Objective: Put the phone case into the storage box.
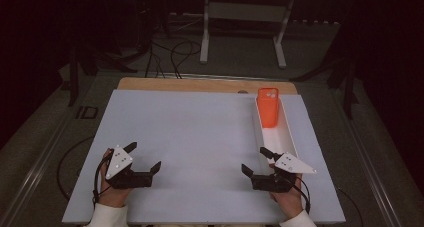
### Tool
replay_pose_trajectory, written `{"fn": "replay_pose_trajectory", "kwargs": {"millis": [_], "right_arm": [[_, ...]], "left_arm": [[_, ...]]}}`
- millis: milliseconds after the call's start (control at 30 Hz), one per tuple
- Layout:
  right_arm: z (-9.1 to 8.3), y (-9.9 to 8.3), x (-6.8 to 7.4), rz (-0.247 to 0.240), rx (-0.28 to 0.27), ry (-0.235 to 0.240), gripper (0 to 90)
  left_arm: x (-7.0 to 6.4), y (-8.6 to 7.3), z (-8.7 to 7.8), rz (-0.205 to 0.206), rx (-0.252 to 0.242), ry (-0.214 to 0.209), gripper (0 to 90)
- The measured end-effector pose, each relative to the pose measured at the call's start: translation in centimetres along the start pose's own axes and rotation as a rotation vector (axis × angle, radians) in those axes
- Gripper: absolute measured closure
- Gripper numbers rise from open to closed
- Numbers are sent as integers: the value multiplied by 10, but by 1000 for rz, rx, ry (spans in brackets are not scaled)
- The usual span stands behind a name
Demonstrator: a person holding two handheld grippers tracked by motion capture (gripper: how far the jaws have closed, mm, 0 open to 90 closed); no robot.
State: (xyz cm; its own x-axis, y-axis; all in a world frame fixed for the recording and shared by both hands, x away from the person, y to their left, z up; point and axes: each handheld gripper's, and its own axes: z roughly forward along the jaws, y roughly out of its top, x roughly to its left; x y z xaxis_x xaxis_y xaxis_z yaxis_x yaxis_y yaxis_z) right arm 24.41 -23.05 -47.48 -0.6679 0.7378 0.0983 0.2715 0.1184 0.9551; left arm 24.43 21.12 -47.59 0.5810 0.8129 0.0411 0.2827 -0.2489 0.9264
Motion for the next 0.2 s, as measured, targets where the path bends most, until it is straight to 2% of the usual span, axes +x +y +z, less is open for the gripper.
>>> {"fn": "replay_pose_trajectory", "kwargs": {"millis": [200], "right_arm": [[2,-2,1,0,4,9,98]], "left_arm": [[0,0,1,1,2,2,0]]}}
